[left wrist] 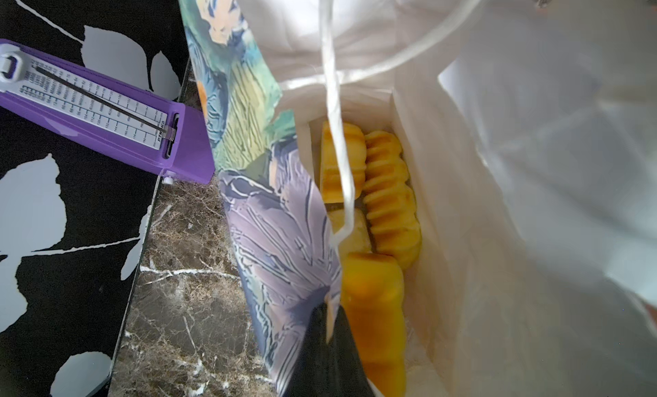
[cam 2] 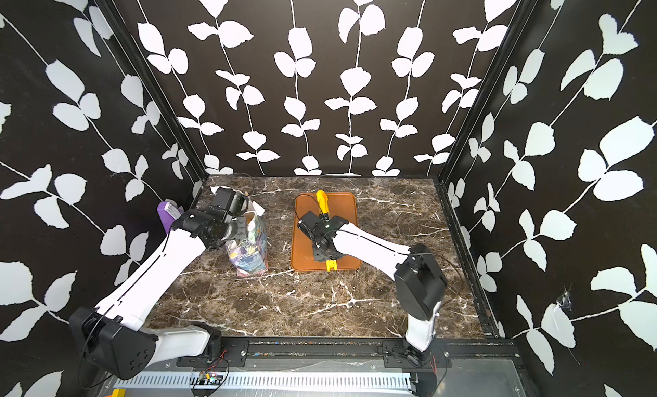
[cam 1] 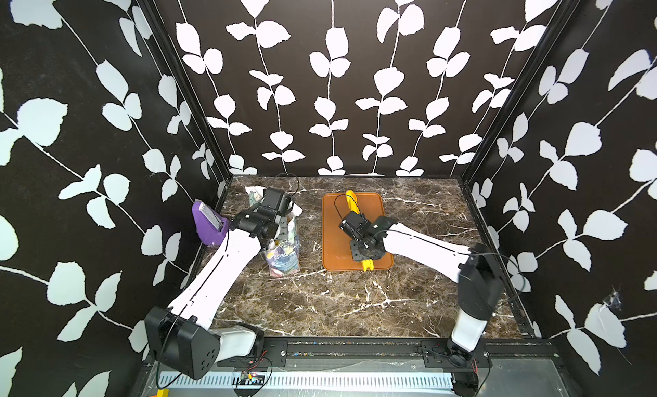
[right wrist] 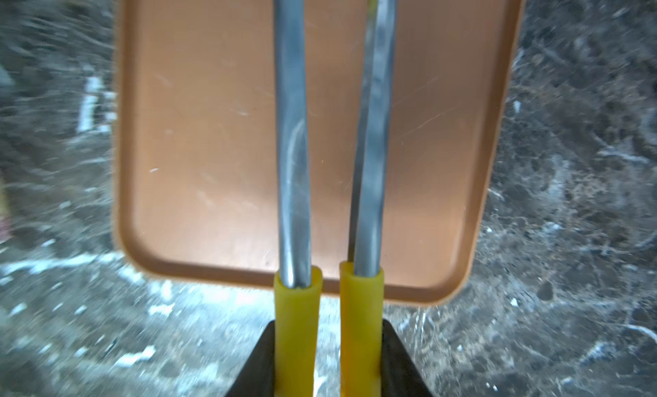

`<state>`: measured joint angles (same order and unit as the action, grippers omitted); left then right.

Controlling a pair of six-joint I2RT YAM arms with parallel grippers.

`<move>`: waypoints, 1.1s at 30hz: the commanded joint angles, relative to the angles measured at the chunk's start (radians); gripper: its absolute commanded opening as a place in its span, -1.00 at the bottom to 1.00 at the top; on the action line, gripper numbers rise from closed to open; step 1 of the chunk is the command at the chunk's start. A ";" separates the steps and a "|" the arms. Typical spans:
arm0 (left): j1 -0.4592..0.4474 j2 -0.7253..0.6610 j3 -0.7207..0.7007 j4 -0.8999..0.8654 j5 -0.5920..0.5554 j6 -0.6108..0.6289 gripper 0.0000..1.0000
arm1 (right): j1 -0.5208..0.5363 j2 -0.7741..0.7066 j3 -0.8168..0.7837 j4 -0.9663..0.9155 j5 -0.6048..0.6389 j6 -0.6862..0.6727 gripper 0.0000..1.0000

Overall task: Pack bread into a paper bag
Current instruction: Pick up the fake bread from the plate, then place the fake bread in the paper bag.

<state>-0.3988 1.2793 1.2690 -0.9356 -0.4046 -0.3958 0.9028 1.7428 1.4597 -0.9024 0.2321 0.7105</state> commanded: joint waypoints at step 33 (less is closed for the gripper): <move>-0.020 -0.160 0.081 -0.039 0.014 -0.006 -1.00 | 0.390 -0.010 0.741 -0.431 0.240 -0.063 -1.00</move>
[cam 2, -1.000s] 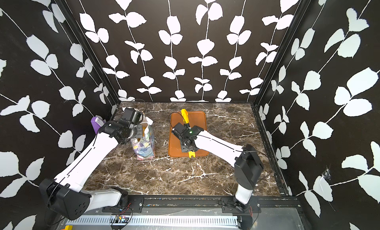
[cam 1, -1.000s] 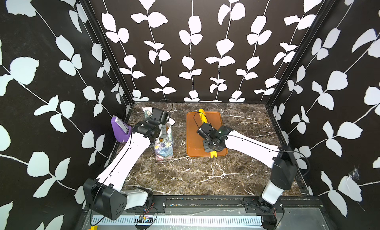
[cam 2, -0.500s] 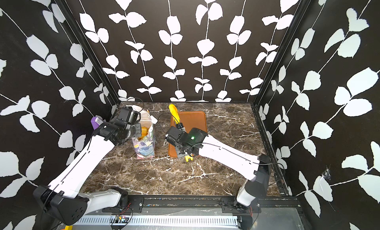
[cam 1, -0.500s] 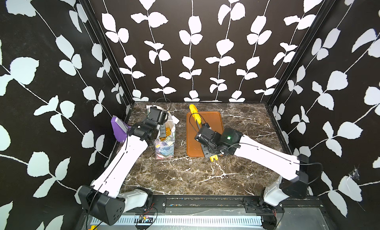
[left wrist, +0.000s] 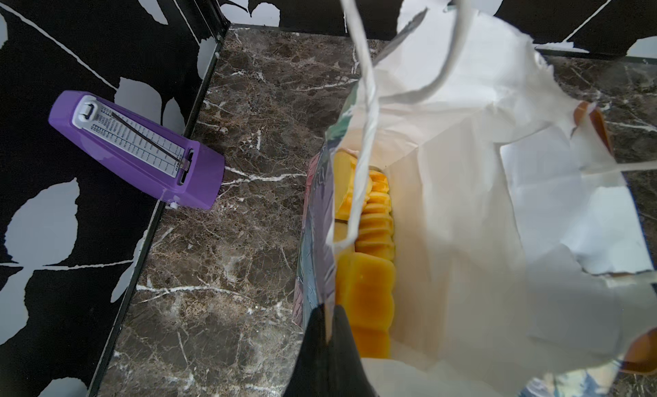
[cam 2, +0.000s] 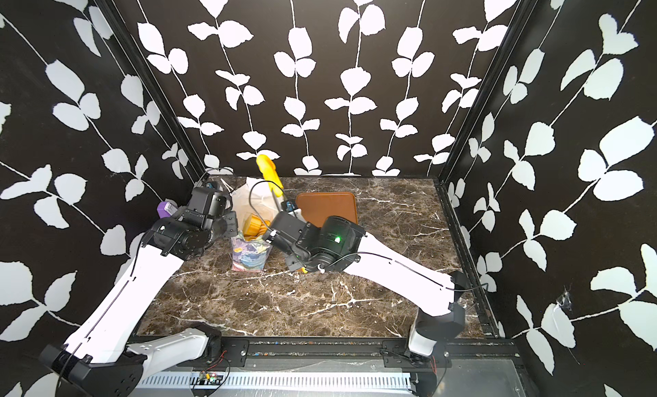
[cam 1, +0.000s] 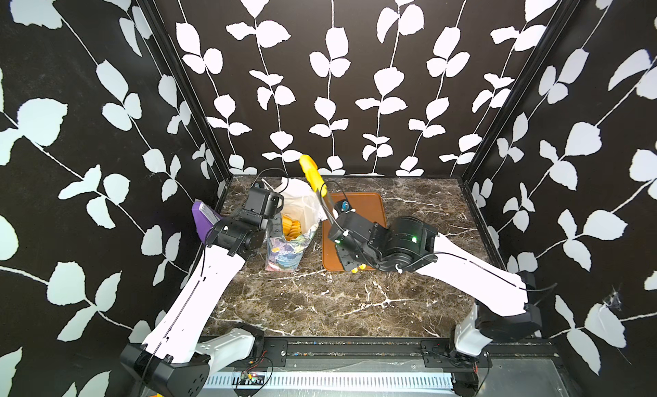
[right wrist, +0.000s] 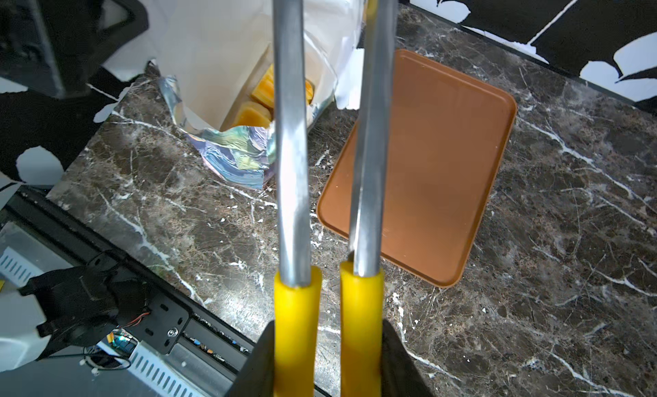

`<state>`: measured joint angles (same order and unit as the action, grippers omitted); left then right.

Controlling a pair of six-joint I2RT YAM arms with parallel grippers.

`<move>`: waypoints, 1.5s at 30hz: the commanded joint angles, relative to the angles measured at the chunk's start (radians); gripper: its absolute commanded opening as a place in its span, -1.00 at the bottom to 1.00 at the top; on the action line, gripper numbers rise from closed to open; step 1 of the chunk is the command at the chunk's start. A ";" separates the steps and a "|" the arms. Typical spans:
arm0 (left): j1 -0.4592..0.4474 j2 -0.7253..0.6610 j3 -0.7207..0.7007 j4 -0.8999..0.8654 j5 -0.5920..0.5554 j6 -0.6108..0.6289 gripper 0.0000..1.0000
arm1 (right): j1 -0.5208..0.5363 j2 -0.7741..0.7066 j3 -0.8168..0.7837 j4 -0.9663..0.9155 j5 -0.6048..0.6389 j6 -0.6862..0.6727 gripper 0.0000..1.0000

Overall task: Pack bread into a paper bag
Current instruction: Place the fake bread in the paper bag.

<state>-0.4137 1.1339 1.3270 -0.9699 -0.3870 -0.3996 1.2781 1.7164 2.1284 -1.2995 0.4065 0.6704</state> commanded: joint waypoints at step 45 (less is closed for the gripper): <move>-0.007 -0.015 -0.002 -0.014 0.000 -0.023 -1.00 | 0.021 0.101 -0.297 0.246 -0.164 0.069 -0.15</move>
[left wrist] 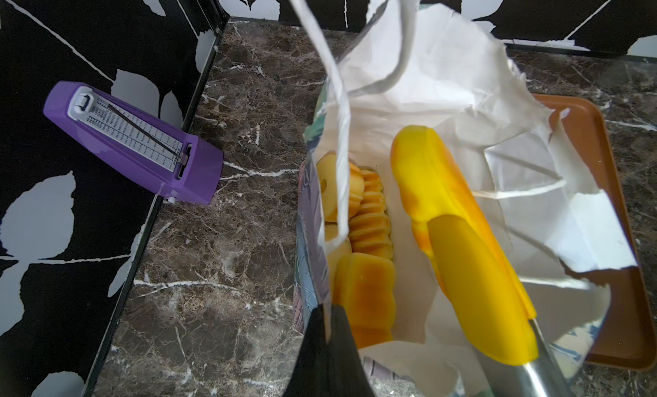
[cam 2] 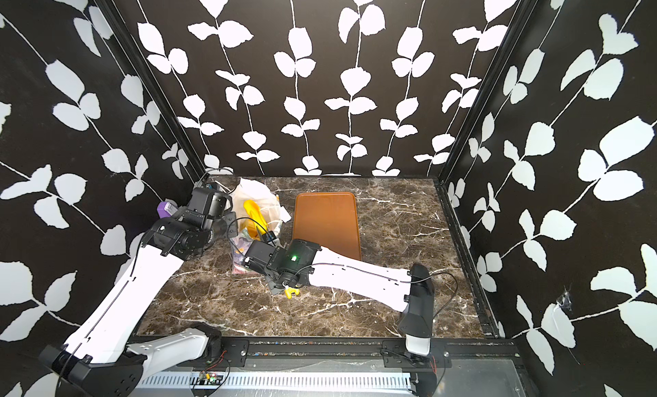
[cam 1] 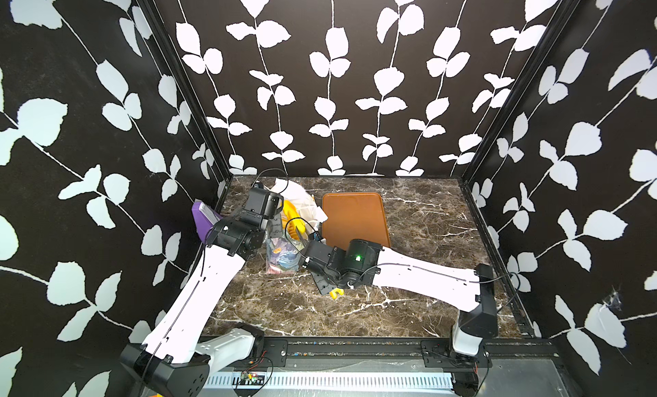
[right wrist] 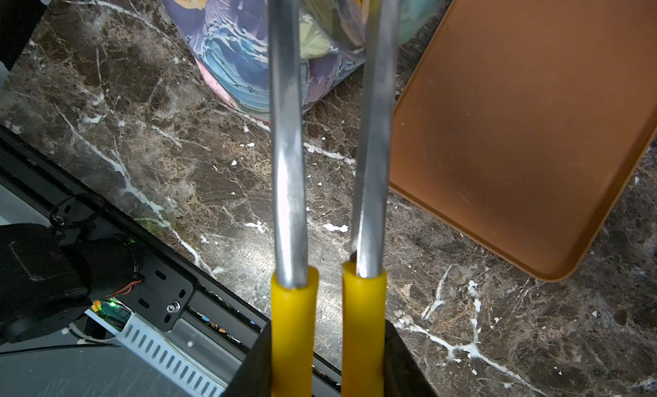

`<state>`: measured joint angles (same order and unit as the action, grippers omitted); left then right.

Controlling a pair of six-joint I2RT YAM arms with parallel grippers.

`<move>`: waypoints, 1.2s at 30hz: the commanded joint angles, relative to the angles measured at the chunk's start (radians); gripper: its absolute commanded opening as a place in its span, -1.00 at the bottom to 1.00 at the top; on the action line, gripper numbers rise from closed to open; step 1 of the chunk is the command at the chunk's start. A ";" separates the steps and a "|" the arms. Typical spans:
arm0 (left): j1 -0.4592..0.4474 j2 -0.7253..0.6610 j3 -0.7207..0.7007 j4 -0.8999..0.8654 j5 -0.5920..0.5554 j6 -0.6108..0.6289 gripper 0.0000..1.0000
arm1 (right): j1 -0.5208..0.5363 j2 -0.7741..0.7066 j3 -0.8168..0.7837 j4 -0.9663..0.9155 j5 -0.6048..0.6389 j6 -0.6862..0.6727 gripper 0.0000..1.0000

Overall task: Pack bread into a paper bag
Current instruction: Place the fake bread in the paper bag.

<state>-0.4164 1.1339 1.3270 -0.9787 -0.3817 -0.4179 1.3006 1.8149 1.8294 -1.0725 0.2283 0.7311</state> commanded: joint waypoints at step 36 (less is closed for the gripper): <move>-0.004 -0.005 -0.019 -0.001 -0.014 0.001 -1.00 | -0.017 -0.037 -0.025 0.049 0.042 0.023 -1.00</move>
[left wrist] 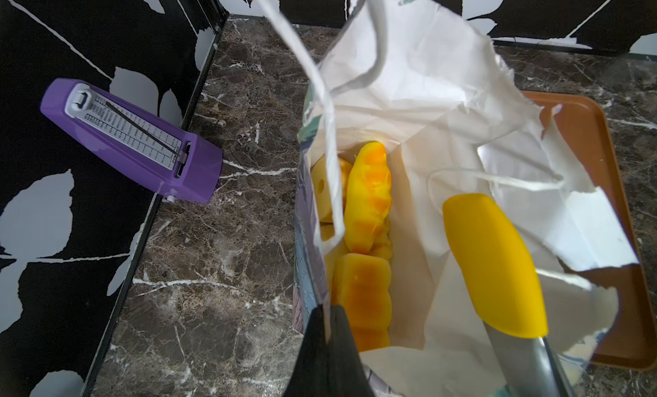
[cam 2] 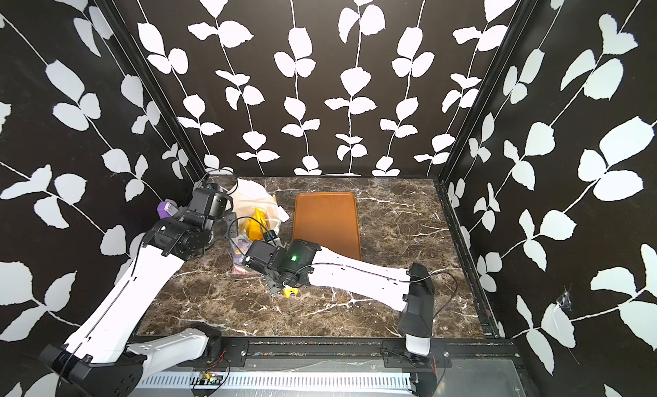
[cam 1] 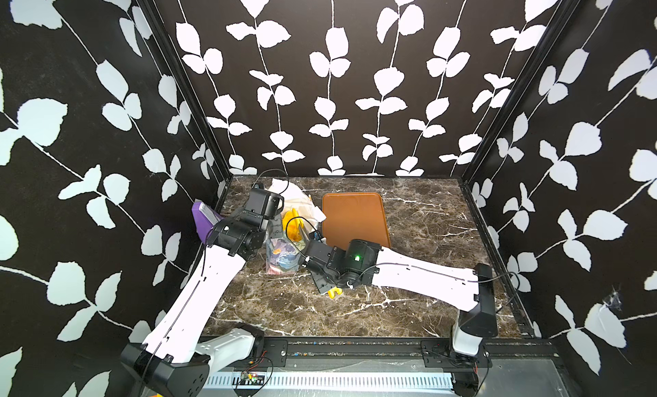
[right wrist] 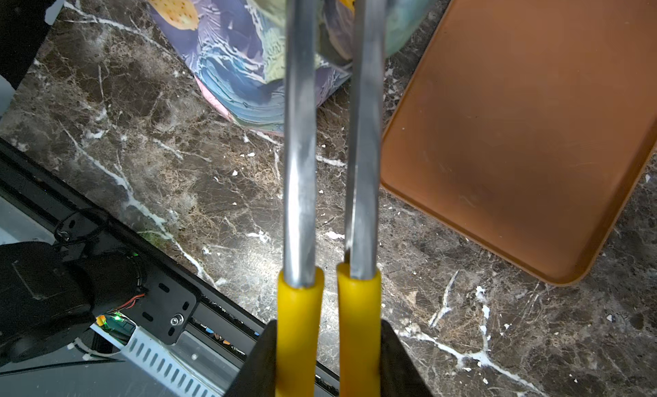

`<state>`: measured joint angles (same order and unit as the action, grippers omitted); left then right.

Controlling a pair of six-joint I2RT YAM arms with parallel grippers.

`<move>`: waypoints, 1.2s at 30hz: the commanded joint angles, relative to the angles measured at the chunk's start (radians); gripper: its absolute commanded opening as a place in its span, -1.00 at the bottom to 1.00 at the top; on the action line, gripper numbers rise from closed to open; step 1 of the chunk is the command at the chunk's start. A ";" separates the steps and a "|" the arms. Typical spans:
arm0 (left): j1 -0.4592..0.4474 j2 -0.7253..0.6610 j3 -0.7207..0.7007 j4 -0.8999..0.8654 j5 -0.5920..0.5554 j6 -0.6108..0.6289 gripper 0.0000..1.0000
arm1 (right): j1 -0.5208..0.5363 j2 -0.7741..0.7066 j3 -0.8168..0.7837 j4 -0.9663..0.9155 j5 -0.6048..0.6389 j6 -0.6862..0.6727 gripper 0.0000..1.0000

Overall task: Pack bread into a paper bag
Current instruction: Place the fake bread in the paper bag, then place the clamp at the center of the board.

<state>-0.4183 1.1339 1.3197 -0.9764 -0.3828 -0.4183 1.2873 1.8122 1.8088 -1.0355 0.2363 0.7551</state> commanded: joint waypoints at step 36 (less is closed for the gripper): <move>-0.002 0.036 -0.001 0.002 -0.037 0.013 -1.00 | -0.408 -0.522 -0.715 0.043 0.225 0.158 -1.00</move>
<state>-0.4183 1.1687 1.3025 -0.9676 -0.4046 -0.4171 0.9134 1.2823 1.1301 -1.1057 0.4477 0.8955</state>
